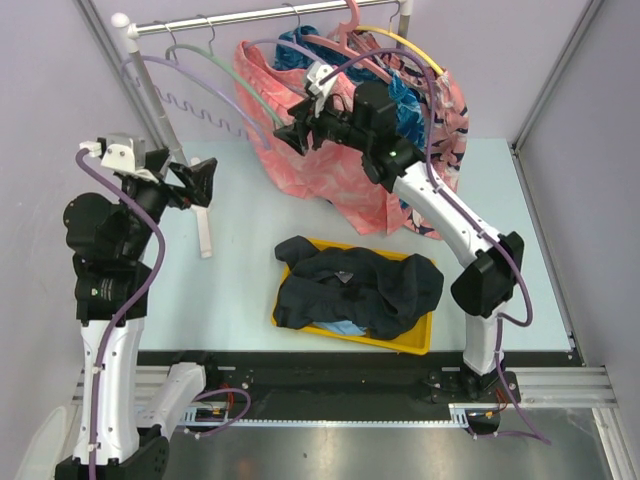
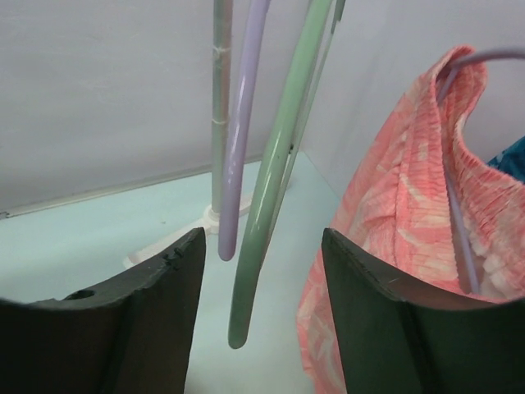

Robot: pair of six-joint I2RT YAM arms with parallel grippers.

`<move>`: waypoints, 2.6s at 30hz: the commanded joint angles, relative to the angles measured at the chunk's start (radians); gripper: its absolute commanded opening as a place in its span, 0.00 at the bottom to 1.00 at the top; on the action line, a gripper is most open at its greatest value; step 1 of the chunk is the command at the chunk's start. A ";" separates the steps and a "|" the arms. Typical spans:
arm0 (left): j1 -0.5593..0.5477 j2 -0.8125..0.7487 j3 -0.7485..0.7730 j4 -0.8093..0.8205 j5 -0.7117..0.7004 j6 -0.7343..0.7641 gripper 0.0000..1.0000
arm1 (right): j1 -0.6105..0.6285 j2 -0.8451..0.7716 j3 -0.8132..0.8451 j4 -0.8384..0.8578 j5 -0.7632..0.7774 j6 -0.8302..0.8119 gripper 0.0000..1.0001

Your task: Place the shorts on the hanger

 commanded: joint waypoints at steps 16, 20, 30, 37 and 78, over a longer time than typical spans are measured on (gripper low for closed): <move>0.011 0.032 -0.001 0.021 0.022 0.007 1.00 | 0.031 0.110 0.104 0.045 0.118 -0.051 0.19; 0.011 0.045 0.004 0.026 0.022 0.007 1.00 | 0.033 0.101 0.109 0.083 0.131 -0.039 0.00; 0.011 0.101 0.045 0.053 0.016 0.030 1.00 | 0.014 0.015 0.040 0.239 0.146 0.059 0.00; 0.011 0.126 0.051 0.069 0.029 0.003 1.00 | -0.016 -0.048 -0.029 0.315 0.140 0.109 0.00; 0.011 0.243 0.096 0.072 0.120 0.005 1.00 | -0.099 -0.341 -0.336 0.413 0.045 0.123 0.00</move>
